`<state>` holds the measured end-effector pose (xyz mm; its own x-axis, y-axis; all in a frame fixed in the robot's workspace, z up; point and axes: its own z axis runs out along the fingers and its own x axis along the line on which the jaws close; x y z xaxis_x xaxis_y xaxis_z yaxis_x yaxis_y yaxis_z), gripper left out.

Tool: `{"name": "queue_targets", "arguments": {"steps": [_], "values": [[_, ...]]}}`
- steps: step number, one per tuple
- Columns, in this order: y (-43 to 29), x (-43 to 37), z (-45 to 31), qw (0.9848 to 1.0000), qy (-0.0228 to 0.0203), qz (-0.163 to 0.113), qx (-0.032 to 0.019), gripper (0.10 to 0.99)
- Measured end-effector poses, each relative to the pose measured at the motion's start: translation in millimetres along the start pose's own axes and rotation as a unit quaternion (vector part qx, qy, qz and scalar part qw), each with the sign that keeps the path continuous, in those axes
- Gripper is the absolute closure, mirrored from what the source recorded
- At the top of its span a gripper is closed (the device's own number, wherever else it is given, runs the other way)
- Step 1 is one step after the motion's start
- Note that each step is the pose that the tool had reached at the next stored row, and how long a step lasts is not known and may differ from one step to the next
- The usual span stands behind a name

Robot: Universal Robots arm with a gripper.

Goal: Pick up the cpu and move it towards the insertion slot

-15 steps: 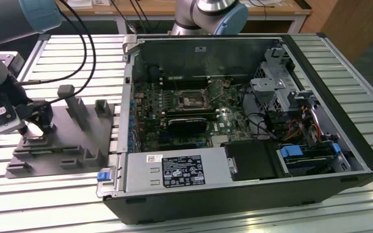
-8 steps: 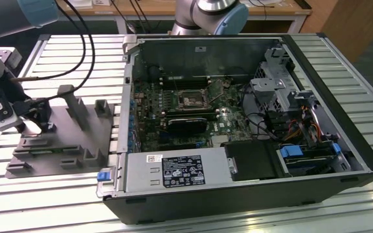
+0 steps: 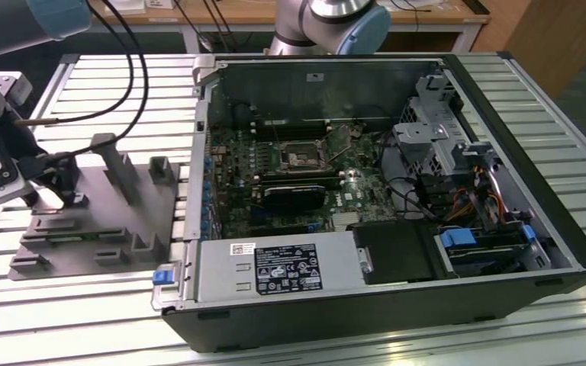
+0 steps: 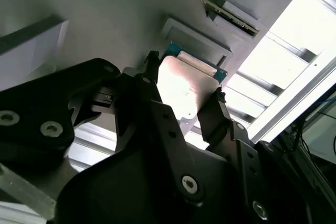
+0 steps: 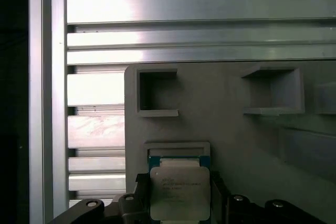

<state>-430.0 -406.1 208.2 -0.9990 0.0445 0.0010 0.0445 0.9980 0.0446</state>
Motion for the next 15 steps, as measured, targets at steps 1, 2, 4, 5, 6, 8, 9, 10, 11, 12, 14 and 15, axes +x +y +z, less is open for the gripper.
{"name": "queue_targets", "arguments": {"steps": [1, 2, 4, 5, 6, 8, 9, 10, 11, 12, 14, 15], "values": [[0.0, 0.0, -0.9, 1.0, 0.0, 0.0, 0.0, 0.541], [0.1, 0.0, -1.9, 1.0, 0.0, 0.0, 0.0, 0.541], [0.2, 0.1, -3.4, 1.0, 0.0, 0.0, 0.0, 0.541], [0.2, 0.1, -4.2, 1.0, 0.0, 0.0, 0.0, 0.541], [0.2, 0.1, -4.9, 1.0, 0.0, 0.0, 0.0, 0.541], [0.3, 0.2, -6.4, 1.0, 0.0, 0.0, 0.0, 0.541], [0.3, 0.2, -7.2, 1.0, 0.0, 0.0, 0.0, 0.541], [0.4, 0.2, -8.4, 1.0, 0.0, 0.0, 0.0, 0.541], [0.5, 0.2, -9.7, 1.0, 0.0, 0.0, 0.0, 0.541], [0.5, 0.3, -10.8, 1.0, 0.0, 0.0, -0.0001, 0.541], [0.6, 0.3, -13.2, 1.0, 0.0, 0.0, 0.0, 0.541], [0.6, 0.3, -14.4, 1.0, 0.0, 0.0, 0.0, 0.541]]}}
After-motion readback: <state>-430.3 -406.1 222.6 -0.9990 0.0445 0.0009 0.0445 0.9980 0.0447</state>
